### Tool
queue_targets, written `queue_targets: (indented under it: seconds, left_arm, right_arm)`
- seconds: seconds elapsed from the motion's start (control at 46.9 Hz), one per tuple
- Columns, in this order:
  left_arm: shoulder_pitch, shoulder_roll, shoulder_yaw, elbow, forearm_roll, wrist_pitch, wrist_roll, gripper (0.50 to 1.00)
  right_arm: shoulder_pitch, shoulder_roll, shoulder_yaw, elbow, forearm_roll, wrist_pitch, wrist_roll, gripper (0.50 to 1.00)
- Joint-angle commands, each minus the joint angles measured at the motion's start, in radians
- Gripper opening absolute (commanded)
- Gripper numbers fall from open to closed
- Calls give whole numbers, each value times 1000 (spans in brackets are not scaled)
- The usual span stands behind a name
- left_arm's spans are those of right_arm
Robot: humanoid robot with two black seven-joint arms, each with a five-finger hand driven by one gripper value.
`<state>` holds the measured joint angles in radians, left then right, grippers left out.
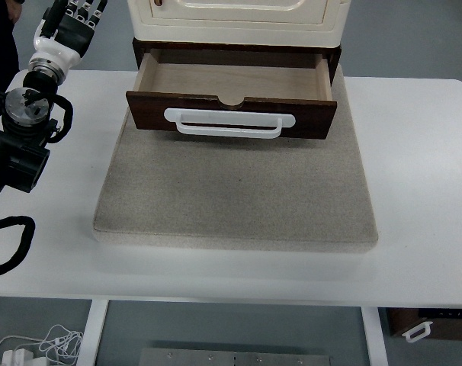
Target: Close drawer under combined cabinet
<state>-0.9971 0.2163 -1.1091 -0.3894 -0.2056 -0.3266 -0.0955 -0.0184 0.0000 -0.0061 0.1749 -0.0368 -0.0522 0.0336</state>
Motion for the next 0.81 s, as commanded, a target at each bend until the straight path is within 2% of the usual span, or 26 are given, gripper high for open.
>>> queue_targets:
  seconds: [0.0,0.235,0.533,0.704,0.789]
  left_arm:
    - [0,-2,-1,0,0,3,-1,1000]
    - [-3,3,3,1,8,24,3,1000]
    - [-18,8,14,-11,11,8,6,1000]
    - [-49,49,44,-14,15,3,8,1000]
    - [-63,52,48,-14,15,-23,8,1000]
  right_arm:
    - [0,0,0,0,0,0,0,952]
    - [0,0,0,0,0,0,0,952]
    - [0,0,0,0,0,0,0,952]
    - [0,0,0,0,0,0,0,952]
    - [0,0,0,0,0,0,0,952]
